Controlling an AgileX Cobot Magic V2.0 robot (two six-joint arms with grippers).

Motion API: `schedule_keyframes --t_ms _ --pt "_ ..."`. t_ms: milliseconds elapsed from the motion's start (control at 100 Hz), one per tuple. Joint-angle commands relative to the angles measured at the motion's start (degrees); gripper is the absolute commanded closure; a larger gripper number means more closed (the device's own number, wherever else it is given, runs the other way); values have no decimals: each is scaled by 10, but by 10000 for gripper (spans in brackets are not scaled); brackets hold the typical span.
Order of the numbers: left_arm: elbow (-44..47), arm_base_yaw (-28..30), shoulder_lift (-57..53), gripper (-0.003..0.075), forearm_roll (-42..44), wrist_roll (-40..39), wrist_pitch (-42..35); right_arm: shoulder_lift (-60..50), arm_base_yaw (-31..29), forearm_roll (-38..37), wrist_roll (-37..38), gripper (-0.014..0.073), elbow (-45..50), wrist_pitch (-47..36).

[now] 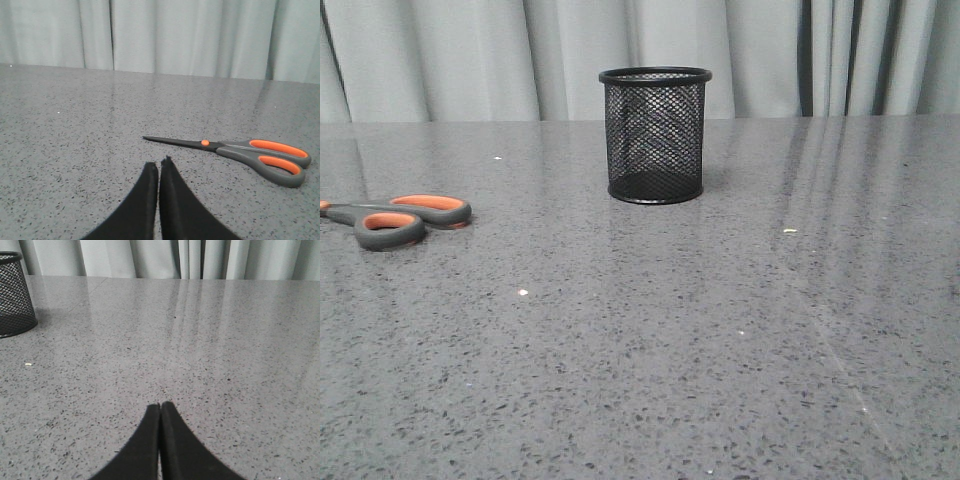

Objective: Put scissors into bucket

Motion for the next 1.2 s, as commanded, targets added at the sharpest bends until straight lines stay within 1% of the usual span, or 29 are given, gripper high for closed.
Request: schedule_keyframes --t_ms 0,830,930,1190 --pt "23 -2 -15 740 -5 -6 -45 -8 -3 -6 -1 659 3 -44" --pt "23 -2 -15 740 -5 -6 -45 -8 -3 -18 -3 659 3 -47" --pt "23 -2 -15 740 -22 -6 -45 -8 -3 -18 -3 659 3 -47" --pt "23 -2 -15 740 -22 -6 -45 -8 -3 -18 -3 659 3 -47"
